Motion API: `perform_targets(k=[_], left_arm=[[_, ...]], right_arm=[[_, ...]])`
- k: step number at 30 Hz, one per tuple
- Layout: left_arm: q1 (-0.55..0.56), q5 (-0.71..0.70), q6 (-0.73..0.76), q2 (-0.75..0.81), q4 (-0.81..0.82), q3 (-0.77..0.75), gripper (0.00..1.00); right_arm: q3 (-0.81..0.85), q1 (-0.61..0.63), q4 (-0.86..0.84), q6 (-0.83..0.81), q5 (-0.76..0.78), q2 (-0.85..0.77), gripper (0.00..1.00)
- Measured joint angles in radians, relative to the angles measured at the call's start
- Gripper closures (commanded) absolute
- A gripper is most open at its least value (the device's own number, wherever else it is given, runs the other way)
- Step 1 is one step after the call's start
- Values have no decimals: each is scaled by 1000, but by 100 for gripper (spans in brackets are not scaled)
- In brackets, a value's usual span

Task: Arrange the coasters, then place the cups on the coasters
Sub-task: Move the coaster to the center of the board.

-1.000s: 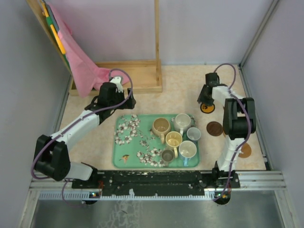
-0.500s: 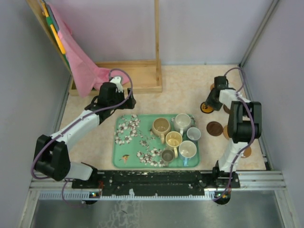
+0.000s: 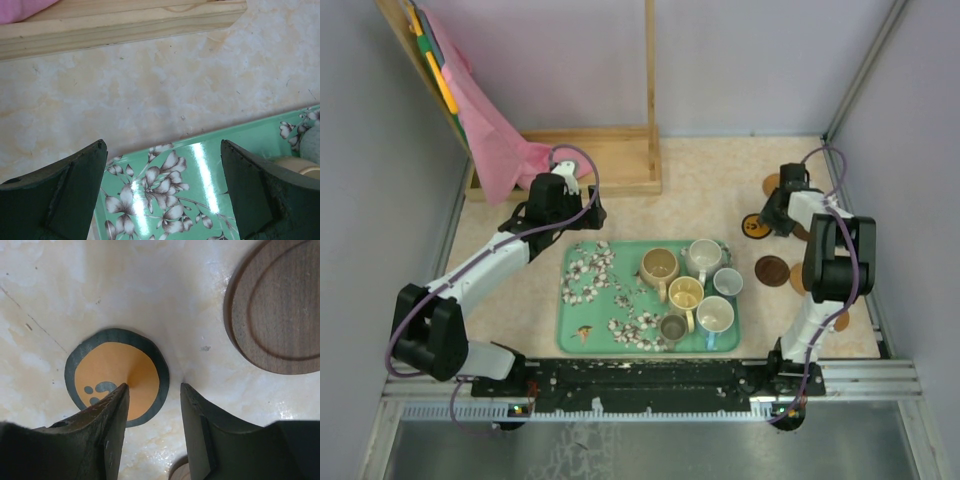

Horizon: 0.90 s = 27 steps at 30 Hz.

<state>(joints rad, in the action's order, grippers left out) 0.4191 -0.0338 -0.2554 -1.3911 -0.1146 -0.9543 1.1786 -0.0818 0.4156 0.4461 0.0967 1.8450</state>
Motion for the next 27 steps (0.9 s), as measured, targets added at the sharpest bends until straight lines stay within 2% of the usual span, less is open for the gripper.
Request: perform_targets(k=[7, 16, 27], left_arm=[[0, 0, 0, 0, 0, 0, 0], [0, 0, -1, 0, 0, 0, 0], [0, -3, -2, 0, 0, 0, 0]], right_arm=[[3, 19, -21, 0, -38, 5, 56], [75, 171, -34, 12, -53, 63, 57], [231, 282, 13, 0, -33, 168, 58]])
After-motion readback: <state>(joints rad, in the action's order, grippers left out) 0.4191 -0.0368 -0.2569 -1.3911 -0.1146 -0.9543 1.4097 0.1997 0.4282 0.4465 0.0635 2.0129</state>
